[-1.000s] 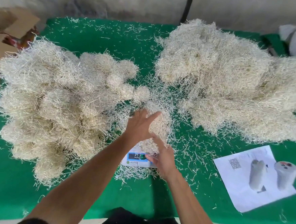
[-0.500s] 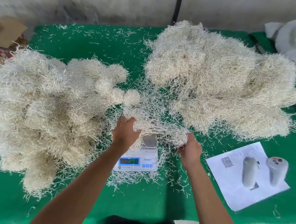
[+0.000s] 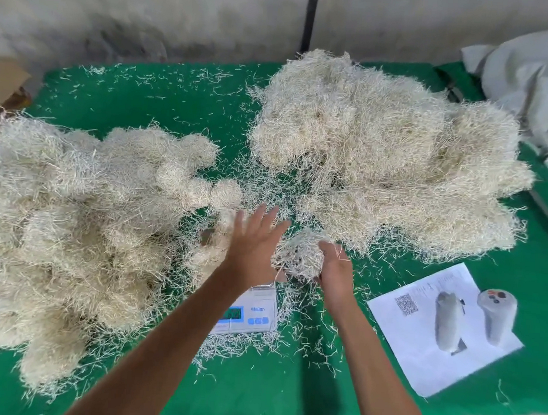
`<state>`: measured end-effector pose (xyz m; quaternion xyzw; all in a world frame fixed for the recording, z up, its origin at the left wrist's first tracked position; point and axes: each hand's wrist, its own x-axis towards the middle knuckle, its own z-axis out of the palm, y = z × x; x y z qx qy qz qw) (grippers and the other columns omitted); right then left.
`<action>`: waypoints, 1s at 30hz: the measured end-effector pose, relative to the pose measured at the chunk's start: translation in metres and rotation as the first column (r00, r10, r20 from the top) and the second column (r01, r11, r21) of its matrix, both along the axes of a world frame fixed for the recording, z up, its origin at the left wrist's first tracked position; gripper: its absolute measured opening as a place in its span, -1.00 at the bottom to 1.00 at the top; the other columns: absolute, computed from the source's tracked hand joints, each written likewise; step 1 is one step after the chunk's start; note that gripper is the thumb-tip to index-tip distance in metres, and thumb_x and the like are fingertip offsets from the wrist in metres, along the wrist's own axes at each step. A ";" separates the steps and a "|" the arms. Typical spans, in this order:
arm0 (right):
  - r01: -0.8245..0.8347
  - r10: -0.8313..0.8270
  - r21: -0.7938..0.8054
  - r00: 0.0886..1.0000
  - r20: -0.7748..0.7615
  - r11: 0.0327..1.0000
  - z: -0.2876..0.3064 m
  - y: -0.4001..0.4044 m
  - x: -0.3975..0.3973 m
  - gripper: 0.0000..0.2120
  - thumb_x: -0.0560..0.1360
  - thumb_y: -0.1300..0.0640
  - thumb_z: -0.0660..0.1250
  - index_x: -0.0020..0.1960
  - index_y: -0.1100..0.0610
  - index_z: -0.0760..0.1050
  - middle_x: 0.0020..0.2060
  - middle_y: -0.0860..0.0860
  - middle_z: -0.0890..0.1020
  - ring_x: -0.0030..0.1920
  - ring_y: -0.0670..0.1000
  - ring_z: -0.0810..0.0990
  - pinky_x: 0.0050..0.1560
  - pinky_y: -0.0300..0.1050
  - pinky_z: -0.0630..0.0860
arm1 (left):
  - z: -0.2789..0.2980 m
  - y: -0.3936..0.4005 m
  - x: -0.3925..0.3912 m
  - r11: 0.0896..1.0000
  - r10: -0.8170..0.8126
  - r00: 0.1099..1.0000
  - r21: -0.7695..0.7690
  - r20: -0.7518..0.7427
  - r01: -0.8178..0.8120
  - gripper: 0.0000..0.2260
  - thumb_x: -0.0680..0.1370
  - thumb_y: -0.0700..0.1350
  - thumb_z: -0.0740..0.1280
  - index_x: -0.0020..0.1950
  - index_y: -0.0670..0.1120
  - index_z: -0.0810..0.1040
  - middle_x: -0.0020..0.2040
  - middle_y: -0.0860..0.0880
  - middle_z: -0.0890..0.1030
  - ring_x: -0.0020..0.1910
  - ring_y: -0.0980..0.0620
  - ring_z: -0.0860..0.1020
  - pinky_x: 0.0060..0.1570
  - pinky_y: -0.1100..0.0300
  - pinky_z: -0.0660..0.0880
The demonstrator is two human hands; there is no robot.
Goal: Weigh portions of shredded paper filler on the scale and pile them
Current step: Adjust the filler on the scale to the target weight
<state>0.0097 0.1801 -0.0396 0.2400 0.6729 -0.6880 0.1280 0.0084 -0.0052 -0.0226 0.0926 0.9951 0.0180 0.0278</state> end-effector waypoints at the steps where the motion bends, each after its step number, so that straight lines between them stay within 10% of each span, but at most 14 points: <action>1: -0.013 0.013 0.028 1.000 -0.009 1.000 0.006 -0.002 -0.001 -0.31 0.62 -0.15 0.30 0.60 0.19 0.21 -0.30 -0.16 0.39 -0.28 -0.13 0.44 -0.02 -0.06 0.50 | -0.006 0.005 -0.008 0.998 -0.055 0.997 0.008 0.063 0.054 -0.04 0.35 0.39 0.41 0.60 0.09 0.06 0.64 -0.08 -0.12 0.61 -0.13 -0.16 0.49 -0.35 -0.25; 5: -0.116 0.123 0.087 0.989 -0.087 0.989 0.037 0.013 -0.015 -0.31 0.57 -0.21 0.28 0.53 0.21 0.30 -0.21 -0.16 0.23 -0.28 -0.16 0.17 -0.32 -0.16 0.23 | -0.036 0.002 -0.022 0.998 -0.056 0.997 0.029 0.058 0.054 -0.62 0.55 0.11 0.36 0.35 0.08 0.53 0.58 0.02 0.28 0.59 -0.01 0.10 0.54 -0.21 -0.18; 10: -0.093 0.104 0.068 0.975 -0.195 0.993 0.072 0.012 -0.021 -0.40 0.60 -0.12 0.26 0.45 0.27 0.29 -0.39 -0.13 0.27 -0.45 -0.12 0.19 -0.41 -0.18 0.30 | -0.054 -0.001 -0.018 0.982 0.105 0.995 0.160 0.003 -0.104 -0.74 0.60 0.07 0.32 0.23 0.03 0.63 0.41 0.11 0.51 0.45 0.08 0.33 0.56 -0.07 -0.12; 11: -0.138 0.153 0.089 0.970 -0.189 0.986 0.073 0.006 -0.020 -0.77 0.64 -0.05 0.26 -0.04 0.01 0.24 -0.47 -0.10 0.25 -0.52 -0.08 0.18 -0.42 -0.17 0.32 | -0.054 0.000 -0.018 0.977 0.123 0.992 0.177 -0.002 -0.121 -0.75 0.60 0.07 0.33 0.20 0.02 0.65 0.39 0.11 0.52 0.44 0.09 0.35 0.56 -0.07 -0.09; 13: -0.147 0.159 0.080 0.972 -0.172 0.986 0.078 -0.001 -0.024 -0.70 0.65 0.01 0.27 -0.15 0.18 0.45 -0.47 0.03 0.33 -0.52 0.00 0.28 -0.29 -0.12 0.42 | -0.054 -0.002 -0.018 0.968 0.150 0.989 0.205 0.000 -0.147 -0.78 0.59 0.05 0.33 0.15 0.01 0.66 0.37 0.12 0.53 0.41 0.10 0.37 0.57 -0.04 -0.08; 16: 0.042 -0.080 -0.238 0.985 -0.153 0.970 0.096 0.000 -0.041 -0.74 0.58 -0.02 0.31 0.13 0.16 0.52 -0.24 0.08 0.58 -0.35 0.02 0.58 -0.27 -0.08 0.53 | -0.053 -0.005 -0.021 0.938 0.227 0.974 0.269 0.003 -0.219 -0.71 0.62 -0.01 0.30 0.33 -0.01 0.58 0.40 0.08 0.52 0.44 0.10 0.35 0.58 0.01 -0.11; 17: 0.044 -0.075 -0.252 0.991 -0.113 0.967 0.095 -0.003 -0.042 -0.67 0.57 -0.05 0.30 0.23 0.12 0.48 -0.27 0.05 0.32 -0.36 0.05 0.32 -0.23 -0.03 0.56 | -0.052 -0.006 -0.023 0.928 0.243 0.969 0.283 0.041 -0.244 -0.70 0.64 -0.02 0.28 0.35 -0.03 0.56 0.42 0.06 0.49 0.46 0.08 0.33 0.58 -0.01 -0.11; 18: 0.015 -0.037 -0.239 0.996 -0.087 0.971 0.093 -0.008 -0.038 -0.66 0.58 -0.06 0.29 0.26 0.13 0.46 0.19 -0.04 0.43 0.13 -0.06 0.46 -0.10 0.02 0.58 | -0.051 -0.006 -0.023 0.918 0.254 0.964 0.297 0.075 -0.265 -0.71 0.64 -0.02 0.27 0.33 -0.06 0.57 0.44 0.04 0.47 0.48 0.07 0.31 0.58 -0.03 -0.09; 22: -0.054 0.036 -0.277 0.997 -0.070 0.959 0.102 -0.024 -0.031 -0.79 0.71 0.11 0.19 -0.06 0.09 0.48 -0.16 0.07 0.54 -0.22 -0.09 0.57 -0.13 -0.20 0.52 | -0.050 -0.009 -0.024 0.872 0.311 0.941 0.356 0.131 -0.337 -0.74 0.63 -0.11 0.28 0.27 -0.15 0.60 0.41 -0.07 0.50 0.45 -0.01 0.36 0.56 -0.01 0.06; 26: 0.033 -0.103 -0.590 0.991 -0.085 0.806 0.123 -0.006 -0.039 -0.67 0.63 -0.22 0.24 0.07 -0.10 0.72 -0.12 0.09 0.75 -0.25 0.03 0.64 -0.41 -0.26 0.57 | -0.045 -0.017 -0.023 0.819 0.402 0.910 0.405 0.102 -0.407 -0.81 0.63 -0.15 0.24 0.06 -0.22 0.61 -0.01 -0.09 0.61 0.15 -0.07 0.53 0.48 0.03 0.15; 30: 0.172 -0.184 -0.696 0.981 0.058 0.697 0.119 -0.018 -0.028 -0.57 0.59 -0.18 0.31 0.23 0.15 0.54 -0.08 0.15 0.66 -0.23 0.04 0.65 -0.34 -0.20 0.64 | -0.037 -0.015 -0.030 0.760 0.459 0.881 0.465 0.111 -0.454 -0.76 0.63 -0.20 0.23 -0.25 -0.08 0.39 -0.29 0.07 0.38 -0.12 0.00 0.43 0.36 -0.02 0.29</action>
